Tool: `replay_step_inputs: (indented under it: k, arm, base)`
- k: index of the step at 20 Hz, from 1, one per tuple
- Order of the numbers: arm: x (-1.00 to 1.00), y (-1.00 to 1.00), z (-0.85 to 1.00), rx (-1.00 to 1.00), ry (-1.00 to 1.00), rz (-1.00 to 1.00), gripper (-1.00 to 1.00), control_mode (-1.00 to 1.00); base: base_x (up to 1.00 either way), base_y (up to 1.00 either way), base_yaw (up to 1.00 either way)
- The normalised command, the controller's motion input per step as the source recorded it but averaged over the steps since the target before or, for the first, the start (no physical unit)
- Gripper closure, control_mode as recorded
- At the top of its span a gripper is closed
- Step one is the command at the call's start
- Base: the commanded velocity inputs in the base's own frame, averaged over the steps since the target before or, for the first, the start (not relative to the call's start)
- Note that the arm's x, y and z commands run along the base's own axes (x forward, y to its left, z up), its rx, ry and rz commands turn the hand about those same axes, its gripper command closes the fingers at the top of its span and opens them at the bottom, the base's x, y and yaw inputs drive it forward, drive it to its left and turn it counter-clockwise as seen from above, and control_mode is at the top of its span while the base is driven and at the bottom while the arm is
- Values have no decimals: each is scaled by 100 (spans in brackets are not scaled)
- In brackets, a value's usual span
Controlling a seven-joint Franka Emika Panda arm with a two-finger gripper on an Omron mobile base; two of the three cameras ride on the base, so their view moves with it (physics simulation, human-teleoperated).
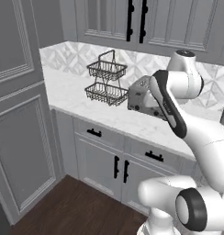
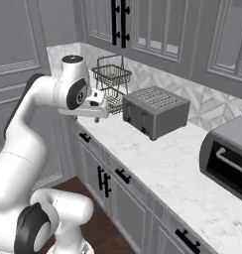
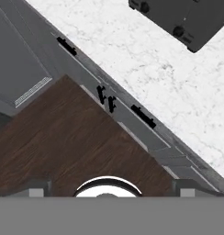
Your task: Take a straw from the drawer in front and place it inside the glass cup on the dining counter.
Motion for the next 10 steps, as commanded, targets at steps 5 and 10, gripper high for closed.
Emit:
replay_step_inputs:
  k: [5, 10]
  arm:
    - [0, 0, 0, 0, 0, 0, -100, 100]
    - [0, 0, 0, 0, 0, 0, -100, 100]
  base:
    - [-3, -71, 49]
    - [-36, -56, 11]
